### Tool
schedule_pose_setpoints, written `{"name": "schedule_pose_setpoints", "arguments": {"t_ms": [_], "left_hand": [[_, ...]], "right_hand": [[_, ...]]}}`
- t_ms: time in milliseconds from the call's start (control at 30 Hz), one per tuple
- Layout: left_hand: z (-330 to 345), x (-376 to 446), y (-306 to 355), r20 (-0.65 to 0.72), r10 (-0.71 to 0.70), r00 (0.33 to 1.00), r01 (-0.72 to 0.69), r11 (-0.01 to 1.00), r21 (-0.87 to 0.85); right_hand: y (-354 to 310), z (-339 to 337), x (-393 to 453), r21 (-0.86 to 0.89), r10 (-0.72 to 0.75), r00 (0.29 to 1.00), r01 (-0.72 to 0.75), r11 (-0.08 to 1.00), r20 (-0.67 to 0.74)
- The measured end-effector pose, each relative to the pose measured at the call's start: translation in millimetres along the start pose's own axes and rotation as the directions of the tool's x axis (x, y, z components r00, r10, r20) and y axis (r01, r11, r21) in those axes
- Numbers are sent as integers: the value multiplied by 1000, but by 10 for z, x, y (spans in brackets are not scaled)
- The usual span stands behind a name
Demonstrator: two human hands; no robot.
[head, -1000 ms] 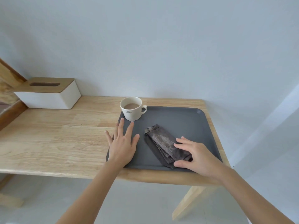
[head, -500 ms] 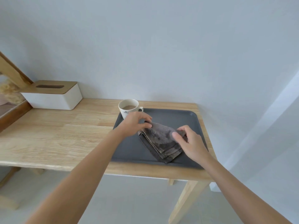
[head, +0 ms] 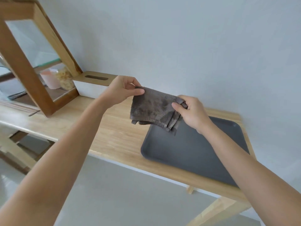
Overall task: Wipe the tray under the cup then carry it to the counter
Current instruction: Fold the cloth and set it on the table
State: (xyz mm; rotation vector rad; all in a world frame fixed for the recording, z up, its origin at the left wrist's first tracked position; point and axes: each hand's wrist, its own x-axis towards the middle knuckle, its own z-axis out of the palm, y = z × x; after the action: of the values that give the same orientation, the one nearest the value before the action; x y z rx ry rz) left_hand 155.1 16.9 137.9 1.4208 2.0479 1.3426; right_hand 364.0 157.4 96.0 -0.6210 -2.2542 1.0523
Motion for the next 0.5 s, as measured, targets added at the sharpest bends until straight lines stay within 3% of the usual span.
{"name": "schedule_pose_setpoints", "arguments": {"t_ms": [233, 333, 400, 500], "left_hand": [[-822, 32, -875, -91, -133, 987, 119, 982, -148], [-1007, -92, -1154, -8, -145, 989, 139, 960, -244], [-1063, -259, -1364, 143, -187, 972, 205, 971, -125], [-1067, -521, -1680, 397, -355, 846, 242, 920, 308]], "right_hand": [[-307, 961, 557, -14, -26, 998, 27, 1000, 59], [-357, 1201, 478, -52, -126, 984, 133, 990, 129], [-263, 1309, 340, -73, -144, 947, 172, 982, 288], [-81, 1402, 110, -160, -29, 819, 147, 976, 573]]}}
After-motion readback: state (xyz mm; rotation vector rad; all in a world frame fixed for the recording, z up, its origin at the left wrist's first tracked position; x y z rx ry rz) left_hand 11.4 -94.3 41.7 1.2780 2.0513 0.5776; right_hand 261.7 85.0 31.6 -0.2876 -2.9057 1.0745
